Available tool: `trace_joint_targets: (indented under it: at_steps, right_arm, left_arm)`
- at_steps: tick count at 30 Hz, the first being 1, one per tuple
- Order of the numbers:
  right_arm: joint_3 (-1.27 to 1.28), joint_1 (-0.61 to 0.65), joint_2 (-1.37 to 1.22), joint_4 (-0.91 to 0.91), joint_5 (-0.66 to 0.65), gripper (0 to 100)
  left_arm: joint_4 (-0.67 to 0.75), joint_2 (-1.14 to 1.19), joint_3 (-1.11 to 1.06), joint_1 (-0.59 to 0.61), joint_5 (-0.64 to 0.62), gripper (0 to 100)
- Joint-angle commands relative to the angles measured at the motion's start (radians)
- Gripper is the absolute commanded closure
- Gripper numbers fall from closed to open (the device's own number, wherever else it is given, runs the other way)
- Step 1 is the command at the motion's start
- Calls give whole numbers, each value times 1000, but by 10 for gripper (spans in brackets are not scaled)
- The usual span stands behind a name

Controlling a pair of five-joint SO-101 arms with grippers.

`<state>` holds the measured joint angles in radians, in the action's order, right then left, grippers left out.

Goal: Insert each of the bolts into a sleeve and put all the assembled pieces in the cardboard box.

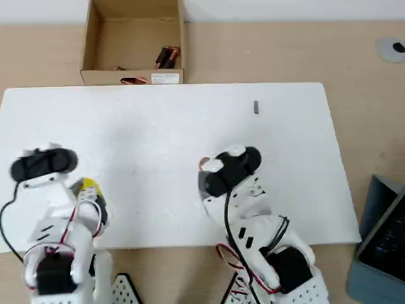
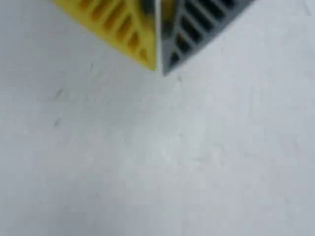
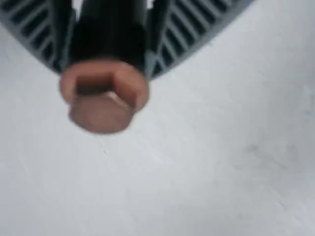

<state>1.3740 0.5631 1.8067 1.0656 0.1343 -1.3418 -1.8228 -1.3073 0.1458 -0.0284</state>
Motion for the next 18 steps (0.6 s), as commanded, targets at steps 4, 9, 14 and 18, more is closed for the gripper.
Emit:
trace_joint_targets:
  at_steps: [4, 9, 14, 18]
  right_arm:
    - [-203, -47, -7, 6, 6, 989]
    - [-415, -47, -286, -3, 6, 989]
    - [-641, -47, -599, -86, 6, 989]
    - [-771, -48, -834, -212, 5, 989]
  left_arm:
    - [75, -2, -153, 12, 8, 998]
    - [146, -2, -241, 12, 9, 998]
    - [146, -2, -292, 12, 9, 998]
    - [146, -2, -301, 14, 9, 998]
